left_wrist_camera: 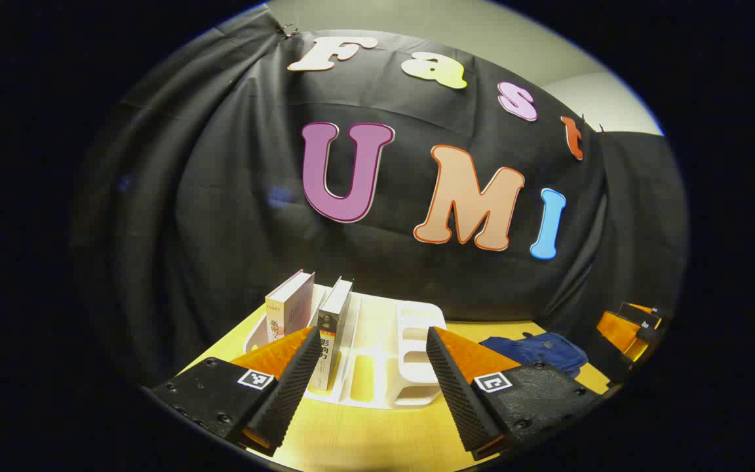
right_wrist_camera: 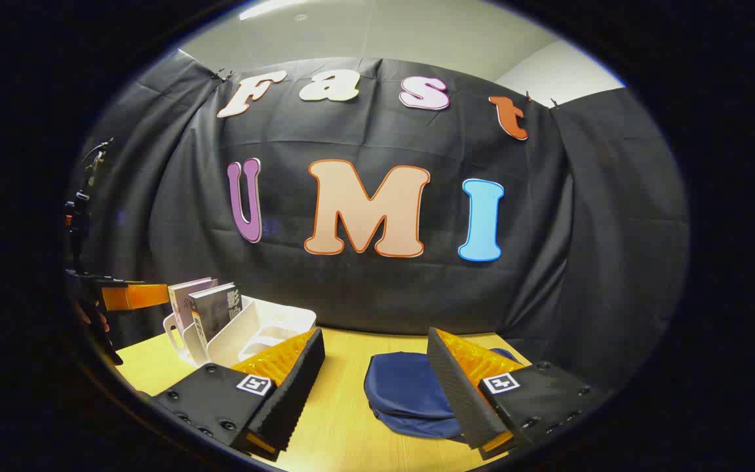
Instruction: Open the schoolbag, grab two books from the bookshelf and put them into the schoolbag.
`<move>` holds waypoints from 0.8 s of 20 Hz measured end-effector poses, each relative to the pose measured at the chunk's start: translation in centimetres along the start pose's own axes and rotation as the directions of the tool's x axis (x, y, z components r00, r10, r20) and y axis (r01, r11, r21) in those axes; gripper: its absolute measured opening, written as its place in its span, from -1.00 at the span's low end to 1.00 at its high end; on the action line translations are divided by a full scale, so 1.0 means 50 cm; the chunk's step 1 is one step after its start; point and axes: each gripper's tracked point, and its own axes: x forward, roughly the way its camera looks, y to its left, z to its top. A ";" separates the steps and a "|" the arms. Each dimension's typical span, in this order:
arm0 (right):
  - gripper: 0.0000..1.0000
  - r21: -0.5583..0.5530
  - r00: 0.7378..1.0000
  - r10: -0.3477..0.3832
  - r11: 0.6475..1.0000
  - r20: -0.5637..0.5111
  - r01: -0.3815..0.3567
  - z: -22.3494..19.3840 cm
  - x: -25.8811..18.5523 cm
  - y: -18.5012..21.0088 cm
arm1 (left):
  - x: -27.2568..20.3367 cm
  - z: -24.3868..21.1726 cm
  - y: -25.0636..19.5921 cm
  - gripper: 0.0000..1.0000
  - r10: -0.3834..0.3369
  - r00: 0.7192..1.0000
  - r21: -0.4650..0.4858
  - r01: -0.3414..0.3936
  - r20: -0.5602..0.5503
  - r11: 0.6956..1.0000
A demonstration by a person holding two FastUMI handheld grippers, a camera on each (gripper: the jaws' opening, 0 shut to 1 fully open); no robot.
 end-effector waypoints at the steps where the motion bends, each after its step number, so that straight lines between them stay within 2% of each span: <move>1: 1.00 -0.002 1.000 0.001 1.000 -0.006 -0.001 -0.003 0.005 -0.002 | 0.009 -0.004 -0.008 0.89 -0.008 1.000 0.010 0.008 -0.006 1.000; 3: 1.00 0.002 1.000 0.004 1.000 -0.017 -0.004 -0.014 0.012 -0.011 | 0.019 -0.008 -0.022 0.96 -0.021 1.000 0.017 0.021 -0.011 1.000; 4: 1.00 0.000 1.000 0.000 1.000 -0.019 0.000 -0.015 0.015 -0.017 | 0.022 -0.005 -0.031 0.89 -0.030 1.000 0.016 0.030 -0.006 0.999; 7: 1.00 0.004 1.000 -0.012 1.000 -0.023 0.012 -0.023 0.021 -0.033 | 0.032 -0.006 -0.058 0.89 -0.054 0.999 0.017 0.054 -0.004 0.998; 16: 1.00 -0.018 0.999 -0.030 0.999 -0.043 0.029 -0.050 0.051 -0.072 | 0.061 -0.004 -0.070 0.89 -0.045 0.999 0.036 0.045 -0.005 0.998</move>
